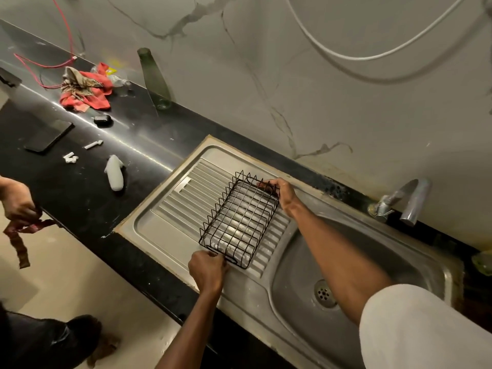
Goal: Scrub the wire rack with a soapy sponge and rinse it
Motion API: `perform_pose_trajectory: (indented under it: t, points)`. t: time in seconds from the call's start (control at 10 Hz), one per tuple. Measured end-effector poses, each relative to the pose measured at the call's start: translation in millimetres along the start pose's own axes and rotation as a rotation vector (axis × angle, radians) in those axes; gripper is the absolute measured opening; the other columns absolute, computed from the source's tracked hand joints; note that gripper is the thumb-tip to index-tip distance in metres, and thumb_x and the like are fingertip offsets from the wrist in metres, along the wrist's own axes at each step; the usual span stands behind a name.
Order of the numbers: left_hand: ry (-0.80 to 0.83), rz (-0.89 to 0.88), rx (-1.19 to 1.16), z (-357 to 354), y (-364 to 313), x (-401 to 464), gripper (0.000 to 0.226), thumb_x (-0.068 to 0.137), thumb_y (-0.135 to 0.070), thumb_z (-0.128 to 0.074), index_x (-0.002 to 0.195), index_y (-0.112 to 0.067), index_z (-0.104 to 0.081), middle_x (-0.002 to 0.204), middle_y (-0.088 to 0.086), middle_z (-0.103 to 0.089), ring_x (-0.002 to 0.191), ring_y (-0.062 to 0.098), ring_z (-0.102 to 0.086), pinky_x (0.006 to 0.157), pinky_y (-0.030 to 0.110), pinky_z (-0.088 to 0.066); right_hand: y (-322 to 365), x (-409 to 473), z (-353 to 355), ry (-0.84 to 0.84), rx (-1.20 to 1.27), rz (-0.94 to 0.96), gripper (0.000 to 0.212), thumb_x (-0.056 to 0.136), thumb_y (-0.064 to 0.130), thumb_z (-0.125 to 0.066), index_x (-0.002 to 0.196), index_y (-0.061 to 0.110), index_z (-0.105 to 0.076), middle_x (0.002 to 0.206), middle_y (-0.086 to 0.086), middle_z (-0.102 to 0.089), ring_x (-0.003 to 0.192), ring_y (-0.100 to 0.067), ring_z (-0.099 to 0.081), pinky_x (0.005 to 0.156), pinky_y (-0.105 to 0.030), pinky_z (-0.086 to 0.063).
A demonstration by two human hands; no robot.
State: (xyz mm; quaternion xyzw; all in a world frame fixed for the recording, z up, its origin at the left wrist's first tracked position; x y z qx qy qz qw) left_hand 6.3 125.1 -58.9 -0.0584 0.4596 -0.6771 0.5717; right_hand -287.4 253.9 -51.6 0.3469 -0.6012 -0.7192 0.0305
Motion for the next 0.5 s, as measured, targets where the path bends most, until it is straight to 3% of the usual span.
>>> perform_pose_trajectory:
  t: [0.2,0.4,0.5]
  points:
    - [0.013,-0.041,-0.009,1,0,0,0.027,0.084,-0.007,-0.080,0.060,-0.012,-0.071,0.050,0.000,-0.069,0.045,0.013,-0.070,0.054,0.033,-0.062,1,-2,-4,-0.022,0.037,0.023,0.035,0.092,0.027,-0.043,0.094,0.017,-0.077,0.106,-0.002,-0.076,0.113,-0.016,-0.062,0.110,-0.041,-0.035]
    - [0.015,-0.081,-0.118,4,2,-7,0.025,0.091,-0.009,-0.075,0.069,-0.019,-0.073,0.059,-0.002,-0.072,0.053,0.013,-0.072,0.060,0.027,-0.060,19,-24,-2,-0.128,0.016,0.120,0.043,0.087,0.028,-0.045,0.118,0.008,-0.068,0.127,-0.008,-0.065,0.119,-0.019,-0.055,0.102,-0.033,-0.037]
    - [-0.117,-0.108,-0.120,17,0,-13,0.008,0.094,-0.014,-0.072,0.099,-0.008,-0.076,0.084,0.007,-0.077,0.069,0.018,-0.071,0.070,0.030,-0.056,-1,-30,13,-0.192,-0.033,0.156,0.038,0.096,0.028,-0.046,0.128,0.014,-0.062,0.133,-0.006,-0.060,0.126,-0.022,-0.053,0.110,-0.038,-0.040]
Point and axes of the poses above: each hand's wrist, its own x-axis towards the middle knuckle, its own z-axis out of the back of the hand, y = z × x, the point moved 8 cm from there along x, towards the middle knuckle
